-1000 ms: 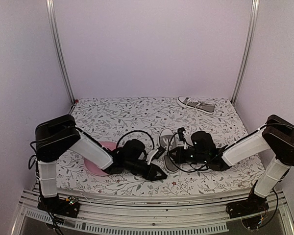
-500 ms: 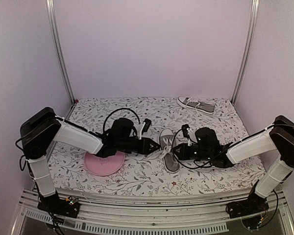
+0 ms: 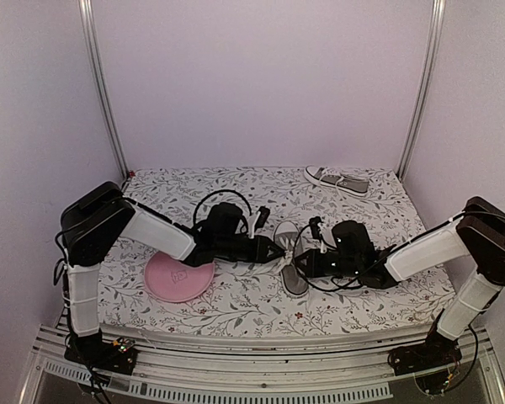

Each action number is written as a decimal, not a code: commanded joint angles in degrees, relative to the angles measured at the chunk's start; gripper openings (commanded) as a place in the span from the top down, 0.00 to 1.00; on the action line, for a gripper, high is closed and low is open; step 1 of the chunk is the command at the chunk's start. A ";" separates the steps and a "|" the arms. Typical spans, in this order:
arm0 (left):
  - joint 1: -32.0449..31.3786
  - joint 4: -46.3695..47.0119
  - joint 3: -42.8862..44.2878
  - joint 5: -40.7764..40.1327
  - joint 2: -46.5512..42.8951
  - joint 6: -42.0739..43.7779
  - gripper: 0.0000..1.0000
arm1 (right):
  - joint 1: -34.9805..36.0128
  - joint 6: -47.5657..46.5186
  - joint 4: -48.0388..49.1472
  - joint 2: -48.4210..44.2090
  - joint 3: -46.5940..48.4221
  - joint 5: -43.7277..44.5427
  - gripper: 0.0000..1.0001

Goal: Tie the shoes

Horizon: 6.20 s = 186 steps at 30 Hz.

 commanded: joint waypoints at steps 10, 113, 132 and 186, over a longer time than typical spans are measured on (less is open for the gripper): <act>0.24 2.63 0.84 3.29 2.19 -0.95 0.89 | -0.78 -0.12 0.47 1.91 2.09 -1.62 0.98; -1.43 -1.86 3.88 0.27 -0.91 -0.85 1.00 | -0.63 -0.81 4.99 9.75 7.32 -1.56 0.98; -4.29 -0.68 -1.93 2.69 -1.26 -5.03 1.00 | -0.52 2.47 4.69 9.52 5.93 5.54 0.98; 2.09 -3.03 5.68 4.49 4.47 -3.12 0.86 | -0.89 3.75 9.03 8.13 1.66 3.06 0.98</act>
